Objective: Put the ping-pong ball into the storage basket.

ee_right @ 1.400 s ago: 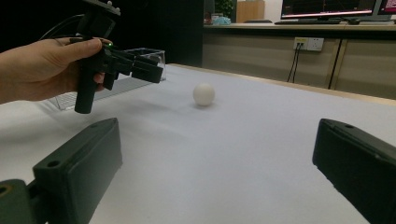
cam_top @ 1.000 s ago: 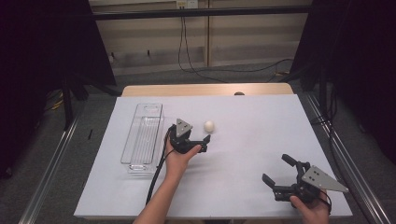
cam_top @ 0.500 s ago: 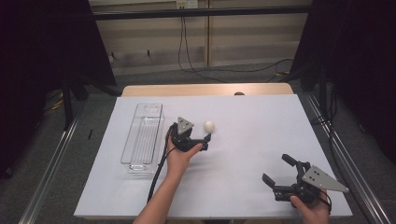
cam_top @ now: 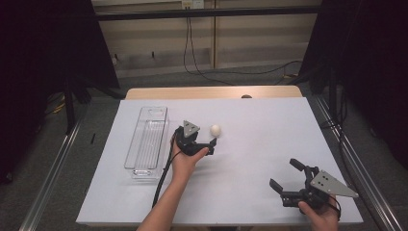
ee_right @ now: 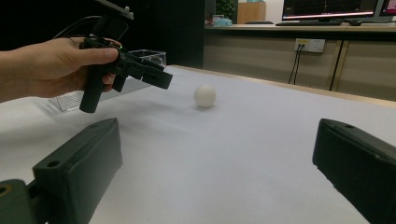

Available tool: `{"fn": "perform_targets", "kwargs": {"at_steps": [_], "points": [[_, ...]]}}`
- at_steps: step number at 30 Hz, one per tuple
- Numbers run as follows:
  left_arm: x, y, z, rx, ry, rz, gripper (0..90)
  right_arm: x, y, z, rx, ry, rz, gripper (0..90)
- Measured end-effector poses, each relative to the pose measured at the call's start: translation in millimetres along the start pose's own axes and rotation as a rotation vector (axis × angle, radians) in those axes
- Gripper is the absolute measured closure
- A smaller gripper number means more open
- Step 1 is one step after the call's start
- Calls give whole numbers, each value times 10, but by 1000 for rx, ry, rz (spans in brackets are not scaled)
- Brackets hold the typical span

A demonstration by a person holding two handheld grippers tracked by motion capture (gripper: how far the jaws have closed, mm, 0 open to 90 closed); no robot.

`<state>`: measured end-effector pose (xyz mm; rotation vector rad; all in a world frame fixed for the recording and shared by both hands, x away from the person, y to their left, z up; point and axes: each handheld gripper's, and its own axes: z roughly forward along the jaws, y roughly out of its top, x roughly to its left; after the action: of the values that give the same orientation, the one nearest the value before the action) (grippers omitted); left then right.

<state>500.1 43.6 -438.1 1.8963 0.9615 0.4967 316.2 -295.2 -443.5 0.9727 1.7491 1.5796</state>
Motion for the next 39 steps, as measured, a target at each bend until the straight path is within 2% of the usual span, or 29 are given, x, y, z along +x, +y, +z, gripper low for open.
{"fn": "perform_targets", "kwargs": {"at_steps": [3,6,8,11,17,19,24,39], "points": [[-9,40,4,-1,-13,3,32,-1,0,0,1,-1,2,8],[-22,79,32,-2,-8,-6,32,-1,1,-2,1,0,2,8],[-17,74,51,-1,-13,-10,32,-1,1,-4,0,3,4,8],[-10,58,66,18,2,-12,32,-6,1,-7,-1,4,2,9],[-5,69,84,7,-7,-17,34,-2,4,-5,1,4,0,8],[0,85,93,27,-1,-3,33,-4,3,-4,1,3,-1,8],[-16,134,118,27,-12,-3,34,-5,4,-4,-3,6,2,8],[-27,151,182,32,-10,-1,34,-5,7,-1,-9,4,10,8]]}}
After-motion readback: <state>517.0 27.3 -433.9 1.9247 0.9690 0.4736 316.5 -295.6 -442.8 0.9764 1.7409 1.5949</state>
